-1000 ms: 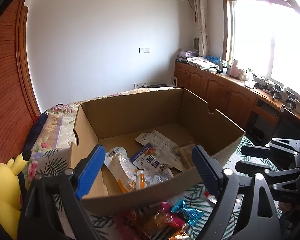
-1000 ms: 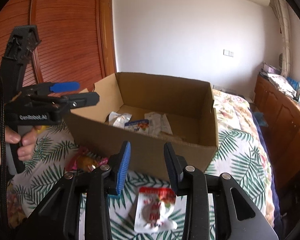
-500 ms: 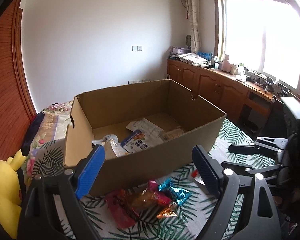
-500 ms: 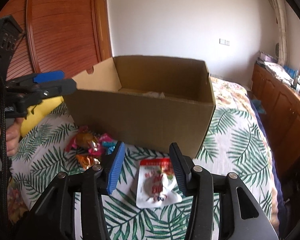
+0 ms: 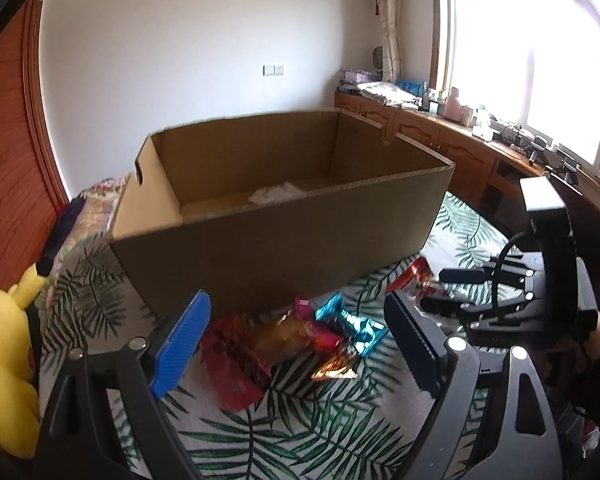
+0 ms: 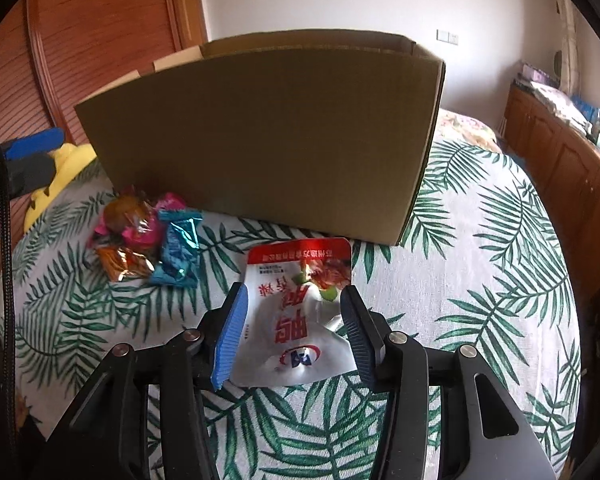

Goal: Organize snacks
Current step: 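Move both grippers back to the snacks beside the box, then grasp the orange-brown bag with the left gripper while the right gripper grasps the red-and-white pouch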

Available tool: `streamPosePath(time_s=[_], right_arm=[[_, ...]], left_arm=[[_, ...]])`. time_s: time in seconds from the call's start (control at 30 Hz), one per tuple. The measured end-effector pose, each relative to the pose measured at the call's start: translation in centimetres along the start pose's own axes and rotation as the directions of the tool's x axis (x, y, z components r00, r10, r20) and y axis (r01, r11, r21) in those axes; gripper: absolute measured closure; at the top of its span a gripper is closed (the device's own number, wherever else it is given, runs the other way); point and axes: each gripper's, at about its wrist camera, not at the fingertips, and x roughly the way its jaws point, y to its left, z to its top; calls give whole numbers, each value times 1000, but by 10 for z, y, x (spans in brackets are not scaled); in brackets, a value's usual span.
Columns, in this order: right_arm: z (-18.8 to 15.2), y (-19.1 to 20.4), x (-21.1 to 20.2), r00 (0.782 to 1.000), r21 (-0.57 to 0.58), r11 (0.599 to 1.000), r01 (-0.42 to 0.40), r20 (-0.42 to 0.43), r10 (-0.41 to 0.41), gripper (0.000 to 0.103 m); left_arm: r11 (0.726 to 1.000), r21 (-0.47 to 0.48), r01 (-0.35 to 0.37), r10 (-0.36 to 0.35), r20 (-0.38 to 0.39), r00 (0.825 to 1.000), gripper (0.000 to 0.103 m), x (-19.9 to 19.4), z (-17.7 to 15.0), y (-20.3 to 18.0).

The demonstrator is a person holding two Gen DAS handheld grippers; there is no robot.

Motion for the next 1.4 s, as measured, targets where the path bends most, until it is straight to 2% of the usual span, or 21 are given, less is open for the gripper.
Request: streamPosePath(time_s=[0.23, 0.4, 0.63, 0.93, 1.07, 1.17, 1.4], right_arm=[[1, 2, 12, 999, -20, 1000, -2, -34, 1, 49], [3, 3, 16, 999, -29, 999, -21, -47, 19, 41], [4, 3, 16, 998, -18, 999, -46, -45, 45, 34], [-1, 17, 22, 997, -92, 996, 19, -74, -26, 33], [-3, 17, 22, 997, -82, 996, 20, -76, -27, 31], [-4, 19, 21, 997, -85, 996, 26, -74, -33, 30], [-1, 15, 25, 997, -79, 997, 21, -76, -27, 30]], left_arm=[[1000, -7, -3, 2, -36, 999, 14, 10, -9, 6], [1000, -11, 2, -2, -46, 999, 14, 15, -12, 7], [1000, -15, 8, -9, -66, 998, 14, 26, -15, 11], [1000, 15, 1, 0, -94, 996, 14, 38, -15, 12], [999, 41, 4, 0, -110, 994, 15, 43, -15, 13], [998, 50, 22, -16, -128, 992, 17, 49, -14, 16], [993, 94, 67, -55, -125, 991, 32, 54, -3, 15]])
